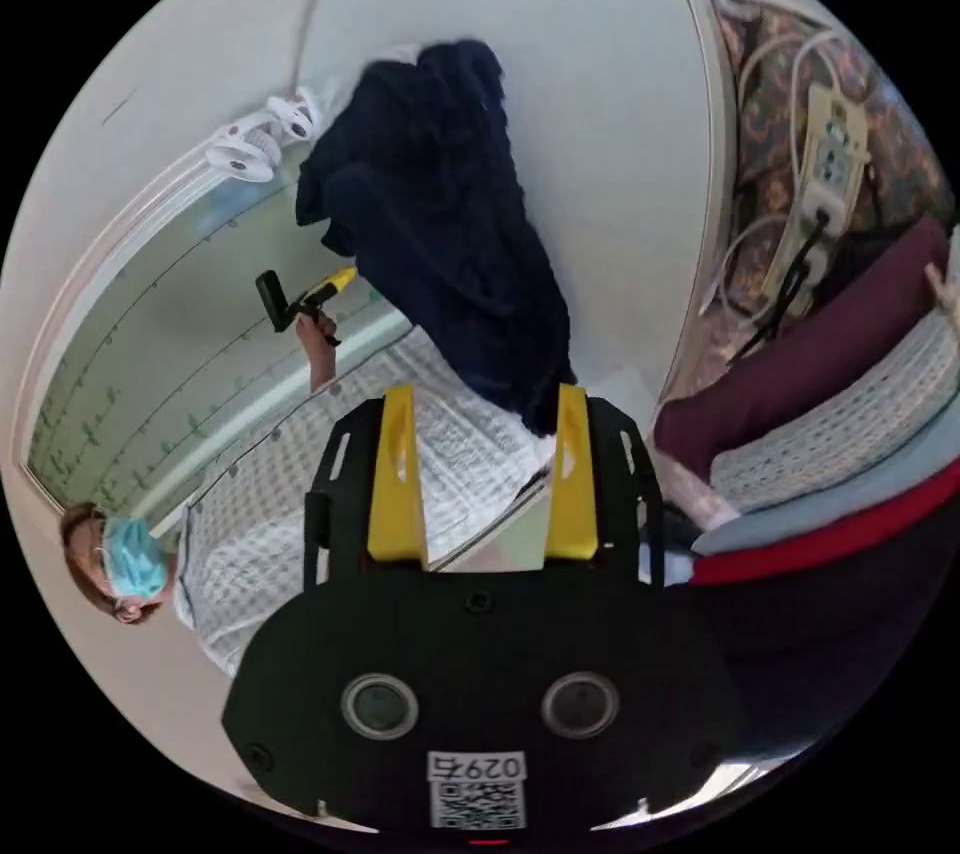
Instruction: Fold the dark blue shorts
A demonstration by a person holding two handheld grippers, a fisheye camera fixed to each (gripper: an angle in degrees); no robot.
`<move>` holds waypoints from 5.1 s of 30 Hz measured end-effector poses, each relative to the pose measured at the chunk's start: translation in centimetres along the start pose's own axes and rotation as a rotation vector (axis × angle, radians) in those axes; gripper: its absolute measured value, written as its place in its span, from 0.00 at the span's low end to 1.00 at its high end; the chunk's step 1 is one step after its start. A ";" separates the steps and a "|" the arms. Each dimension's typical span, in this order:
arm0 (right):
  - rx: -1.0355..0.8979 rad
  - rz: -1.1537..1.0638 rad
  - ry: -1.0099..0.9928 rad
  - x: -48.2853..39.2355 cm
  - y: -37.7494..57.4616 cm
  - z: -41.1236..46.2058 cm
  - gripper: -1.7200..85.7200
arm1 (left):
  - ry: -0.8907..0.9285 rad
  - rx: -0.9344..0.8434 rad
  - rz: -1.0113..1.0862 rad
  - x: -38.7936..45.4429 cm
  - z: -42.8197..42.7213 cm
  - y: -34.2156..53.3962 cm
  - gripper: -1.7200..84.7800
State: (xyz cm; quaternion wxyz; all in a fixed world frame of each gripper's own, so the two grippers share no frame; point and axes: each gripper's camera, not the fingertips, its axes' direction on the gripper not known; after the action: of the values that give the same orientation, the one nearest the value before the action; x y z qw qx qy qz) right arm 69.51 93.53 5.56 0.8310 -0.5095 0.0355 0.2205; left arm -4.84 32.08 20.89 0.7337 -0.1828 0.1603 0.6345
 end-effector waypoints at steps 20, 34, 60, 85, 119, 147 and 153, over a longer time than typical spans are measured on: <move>0.808 -0.316 1.370 -23.0 -6.4 3.1 0.02 | -0.150 0.059 -0.245 -7.8 -2.1 13.7 0.02; 0.288 -0.326 0.893 -15.8 -8.8 20.7 0.01 | -0.020 0.028 -0.119 -8.5 0.0 11.8 0.04; 0.397 0.045 0.839 -14.2 4.4 22.9 0.06 | -0.875 -0.064 -0.179 -10.1 -7.4 15.0 0.20; 0.535 0.149 0.599 -15.3 10.8 11.8 0.04 | -1.029 0.066 -0.081 0.1 -18.7 9.4 0.01; 0.648 0.338 0.703 -1.3 19.2 11.5 0.04 | -0.815 -0.708 0.076 -10.5 2.5 -6.8 0.01; 0.091 -0.042 0.628 2.2 -1.8 37.8 0.01 | -0.576 -0.118 0.005 -15.2 -7.6 -9.5 0.06; 0.092 -0.045 0.552 3.7 -2.8 43.0 0.01 | -0.728 -0.073 0.004 -16.7 -8.4 -16.4 0.28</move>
State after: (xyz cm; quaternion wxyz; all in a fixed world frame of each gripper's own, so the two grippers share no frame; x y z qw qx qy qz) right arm 66.82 130.74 27.39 0.8168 -0.5127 0.2592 0.0528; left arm 8.99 11.46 22.34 0.7343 0.0293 -0.1337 0.6649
